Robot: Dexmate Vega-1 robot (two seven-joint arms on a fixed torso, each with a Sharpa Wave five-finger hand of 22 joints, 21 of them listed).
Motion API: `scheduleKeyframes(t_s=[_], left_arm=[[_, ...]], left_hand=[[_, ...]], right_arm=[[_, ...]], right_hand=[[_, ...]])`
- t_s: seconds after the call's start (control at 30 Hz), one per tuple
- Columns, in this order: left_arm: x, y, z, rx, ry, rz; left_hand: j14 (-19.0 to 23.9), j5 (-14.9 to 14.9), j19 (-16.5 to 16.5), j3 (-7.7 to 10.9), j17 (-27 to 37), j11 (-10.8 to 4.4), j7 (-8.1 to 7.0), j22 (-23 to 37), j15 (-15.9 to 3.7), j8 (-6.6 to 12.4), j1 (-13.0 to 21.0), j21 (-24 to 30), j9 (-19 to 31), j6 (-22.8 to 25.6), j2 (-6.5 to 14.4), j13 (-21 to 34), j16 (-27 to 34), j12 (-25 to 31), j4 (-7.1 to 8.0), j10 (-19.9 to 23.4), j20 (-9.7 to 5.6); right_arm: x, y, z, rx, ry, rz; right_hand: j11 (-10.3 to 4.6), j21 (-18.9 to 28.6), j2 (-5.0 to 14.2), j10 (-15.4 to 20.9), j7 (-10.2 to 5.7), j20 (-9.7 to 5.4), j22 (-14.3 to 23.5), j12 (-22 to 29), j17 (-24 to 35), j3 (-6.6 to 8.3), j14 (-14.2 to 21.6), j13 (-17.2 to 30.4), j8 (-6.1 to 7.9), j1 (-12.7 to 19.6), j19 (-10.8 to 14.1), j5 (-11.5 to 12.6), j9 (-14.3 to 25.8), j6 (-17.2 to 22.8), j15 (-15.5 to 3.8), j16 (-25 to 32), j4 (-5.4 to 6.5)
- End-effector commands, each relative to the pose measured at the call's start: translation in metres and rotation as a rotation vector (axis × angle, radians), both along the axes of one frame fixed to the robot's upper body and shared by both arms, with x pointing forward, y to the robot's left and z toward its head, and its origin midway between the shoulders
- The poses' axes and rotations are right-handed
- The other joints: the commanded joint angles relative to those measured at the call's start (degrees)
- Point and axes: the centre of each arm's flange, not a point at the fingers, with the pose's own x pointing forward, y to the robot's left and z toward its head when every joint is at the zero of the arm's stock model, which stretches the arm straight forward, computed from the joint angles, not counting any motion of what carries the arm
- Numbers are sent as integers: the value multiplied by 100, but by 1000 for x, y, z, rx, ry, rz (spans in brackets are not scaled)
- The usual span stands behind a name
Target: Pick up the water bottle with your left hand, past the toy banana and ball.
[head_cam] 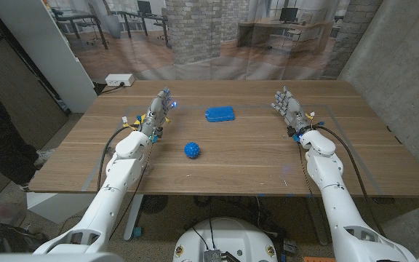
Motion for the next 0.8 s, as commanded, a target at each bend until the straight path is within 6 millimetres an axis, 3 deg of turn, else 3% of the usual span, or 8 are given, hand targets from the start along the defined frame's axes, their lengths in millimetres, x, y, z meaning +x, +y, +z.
scheduleKeyframes(t_s=[0.03, 0.3, 0.8], left_arm=[[-8, 0, 10, 61, -38, 33], [-15, -1, 17, 118, -66, 67], [-31, 3, 25, 212, -82, 99]], left_hand=[[-96, 5, -280, -10, 9, -65, -41, 10, -31, 20, 78, -10, 13, -258, -24, 18, 25, 34, -60, -53, 7], [-87, -7, -273, -19, 4, -84, -89, 3, -35, 27, 155, -40, 14, -231, -105, 17, 25, 37, -151, -31, 5], [-67, -43, -237, -8, 3, -82, -171, -2, 18, 35, 412, -113, 19, -205, -262, 20, 24, 45, -421, 31, 176]], right_arm=[[3, 1, -6, -6, 14, 7], [3, 0, -7, -4, 13, 8], [0, 0, -12, 1, 16, 10]], right_hand=[[14, 21, -2, 36, -11, 7, 13, 22, 21, 53, -17, 22, 41, 54, 37, 17, 14, 34, 48, 20, -9], [11, 22, -5, 39, -14, 10, 13, 23, 22, 52, -15, 22, 42, 51, 36, 16, 14, 37, 47, 21, -11], [23, 22, -9, 46, -9, 12, 13, 25, 23, 50, -14, 22, 45, 44, 36, 13, 14, 44, 55, 23, -12]])
